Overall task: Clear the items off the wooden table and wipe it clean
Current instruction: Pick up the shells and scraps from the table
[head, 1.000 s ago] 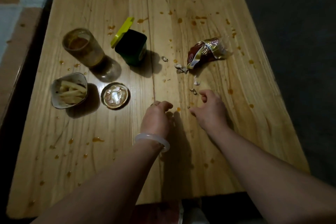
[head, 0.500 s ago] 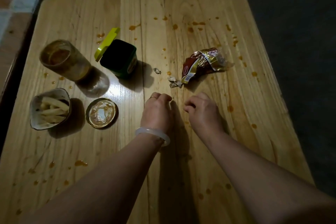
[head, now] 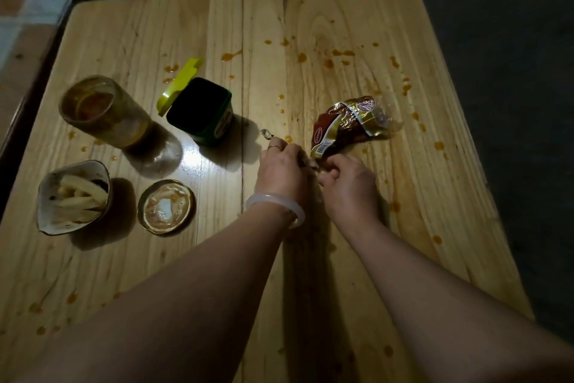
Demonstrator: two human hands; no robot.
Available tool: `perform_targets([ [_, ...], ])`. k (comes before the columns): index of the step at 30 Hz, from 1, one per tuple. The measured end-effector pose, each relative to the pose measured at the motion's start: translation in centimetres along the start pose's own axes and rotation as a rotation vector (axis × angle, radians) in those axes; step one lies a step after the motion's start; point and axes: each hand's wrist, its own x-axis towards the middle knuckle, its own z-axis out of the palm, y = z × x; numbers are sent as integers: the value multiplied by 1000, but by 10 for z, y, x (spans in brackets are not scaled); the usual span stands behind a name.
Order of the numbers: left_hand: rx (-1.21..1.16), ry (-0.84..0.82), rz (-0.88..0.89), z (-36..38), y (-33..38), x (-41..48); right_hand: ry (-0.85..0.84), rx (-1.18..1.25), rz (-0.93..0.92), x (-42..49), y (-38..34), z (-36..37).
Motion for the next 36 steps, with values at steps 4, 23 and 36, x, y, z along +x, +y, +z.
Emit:
perform_targets([
  [4, 45, -7, 57, -1, -4, -3, -24, 10, -33, -4, 7, 3],
  [23, 93, -165, 30, -28, -17, 15, -34, 10, -15, 1, 10, 7],
  [36, 66, -64, 183, -11, -17, -39, -101, 42, -156, -6, 19, 0],
])
